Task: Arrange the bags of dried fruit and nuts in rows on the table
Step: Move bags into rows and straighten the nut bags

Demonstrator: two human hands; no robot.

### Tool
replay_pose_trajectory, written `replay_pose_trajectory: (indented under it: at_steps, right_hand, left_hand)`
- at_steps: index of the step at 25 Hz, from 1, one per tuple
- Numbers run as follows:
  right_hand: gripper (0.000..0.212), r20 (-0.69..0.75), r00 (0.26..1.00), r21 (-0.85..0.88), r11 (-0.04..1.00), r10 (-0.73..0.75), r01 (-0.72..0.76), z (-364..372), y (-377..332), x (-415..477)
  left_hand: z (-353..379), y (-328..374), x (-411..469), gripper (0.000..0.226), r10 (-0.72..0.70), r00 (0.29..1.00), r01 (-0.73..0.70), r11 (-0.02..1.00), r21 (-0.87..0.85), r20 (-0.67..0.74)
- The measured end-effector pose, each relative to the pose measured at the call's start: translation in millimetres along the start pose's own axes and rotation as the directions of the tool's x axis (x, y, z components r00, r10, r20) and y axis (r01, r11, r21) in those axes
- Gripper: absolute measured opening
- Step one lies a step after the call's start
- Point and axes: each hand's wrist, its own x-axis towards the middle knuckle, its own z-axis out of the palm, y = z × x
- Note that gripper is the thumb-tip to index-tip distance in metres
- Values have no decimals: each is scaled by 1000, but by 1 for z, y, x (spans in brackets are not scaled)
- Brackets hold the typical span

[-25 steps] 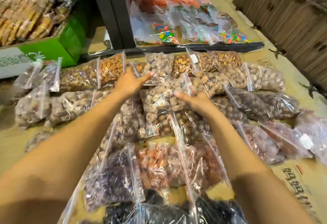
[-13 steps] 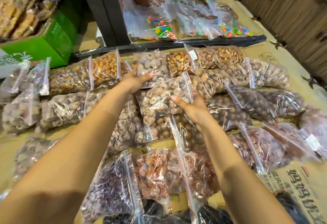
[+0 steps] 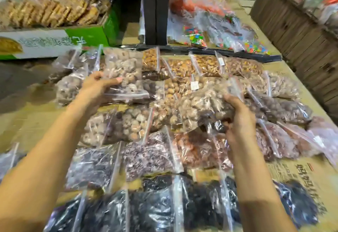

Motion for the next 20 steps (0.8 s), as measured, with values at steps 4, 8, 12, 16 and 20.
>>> replay_pose_trajectory:
  at_steps: [4,8,12,16,20]
  right_hand:
    - [77,-111,993,69,997,-26,33,18,43,-56]
    - [87,-141,984,29,993,-109,115,65,77,-110]
    - [53,-108,988,87,988,-114,124,107,96,-161]
    - [40,-62,998,126,992,6,2,135,120,-184]
    - [29,24,1000,93,996,-8,6,183,124,-181]
  left_hand:
    - [-95,-4,-41,23,97,994,-102,991,-88,-57]
    - [-181,-7,-64,32,202,970,-213,974,-72,-137]
    - [-241,-6,-67,26,255,941,-273,961,-53,-222]
    - [-265,3,-63,20,244,942,-260,965,-42,-232]
    - [-275,4,-49,24,206,940,-221,975,-25,-274]
